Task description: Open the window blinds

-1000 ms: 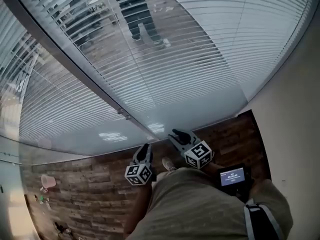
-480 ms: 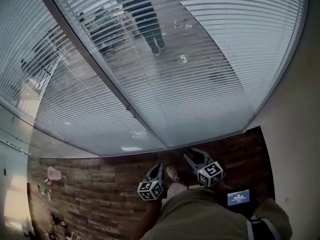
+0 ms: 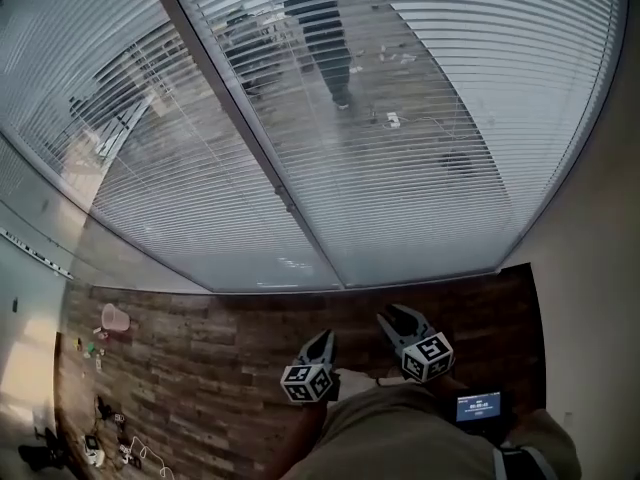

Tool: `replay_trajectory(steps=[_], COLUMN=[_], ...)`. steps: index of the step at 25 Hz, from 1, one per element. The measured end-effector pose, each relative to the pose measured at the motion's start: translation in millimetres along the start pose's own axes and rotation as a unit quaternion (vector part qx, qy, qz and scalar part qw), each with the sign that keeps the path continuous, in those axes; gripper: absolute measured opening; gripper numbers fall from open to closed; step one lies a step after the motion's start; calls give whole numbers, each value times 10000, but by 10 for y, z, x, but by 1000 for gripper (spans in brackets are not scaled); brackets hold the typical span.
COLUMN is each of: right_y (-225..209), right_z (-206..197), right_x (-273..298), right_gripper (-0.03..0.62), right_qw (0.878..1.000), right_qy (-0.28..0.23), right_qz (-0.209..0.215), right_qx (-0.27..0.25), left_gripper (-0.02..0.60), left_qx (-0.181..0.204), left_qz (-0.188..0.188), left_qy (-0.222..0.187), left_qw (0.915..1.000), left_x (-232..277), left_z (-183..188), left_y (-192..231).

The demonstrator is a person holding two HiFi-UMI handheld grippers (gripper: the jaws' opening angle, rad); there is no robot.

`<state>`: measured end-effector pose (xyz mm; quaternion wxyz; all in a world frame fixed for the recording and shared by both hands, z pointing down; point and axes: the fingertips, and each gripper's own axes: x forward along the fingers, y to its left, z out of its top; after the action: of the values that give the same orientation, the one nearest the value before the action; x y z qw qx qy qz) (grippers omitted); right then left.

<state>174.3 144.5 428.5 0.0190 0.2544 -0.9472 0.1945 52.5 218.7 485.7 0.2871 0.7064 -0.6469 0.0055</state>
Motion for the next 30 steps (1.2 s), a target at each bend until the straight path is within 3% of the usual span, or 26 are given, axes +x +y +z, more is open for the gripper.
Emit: replay_trajectory(steps=[7, 12, 25, 30], right_y=[392, 958, 3569, 4211], right_z=[-426, -408, -1439, -1785], right_x=[-241, -86, 878, 946], right_gripper=[101, 101, 101, 101], right_qw=[9999, 9999, 9978, 9981], right_qy=[5, 30, 211, 389], right_qz=[-122, -144, 602, 453], right_qx=[-16, -58, -156, -121], left_gripper=[17, 17, 17, 17], left_qx=[37, 195, 55, -30], left_qz=[-276, -433, 130, 74], left_qy=[41, -19, -526, -561], left_qw=[9996, 9989, 9985, 9984], left_x=[-363, -904, -3115, -3700], left_z=[-414, -297, -440, -509], left_y=[3, 151, 2187, 2690])
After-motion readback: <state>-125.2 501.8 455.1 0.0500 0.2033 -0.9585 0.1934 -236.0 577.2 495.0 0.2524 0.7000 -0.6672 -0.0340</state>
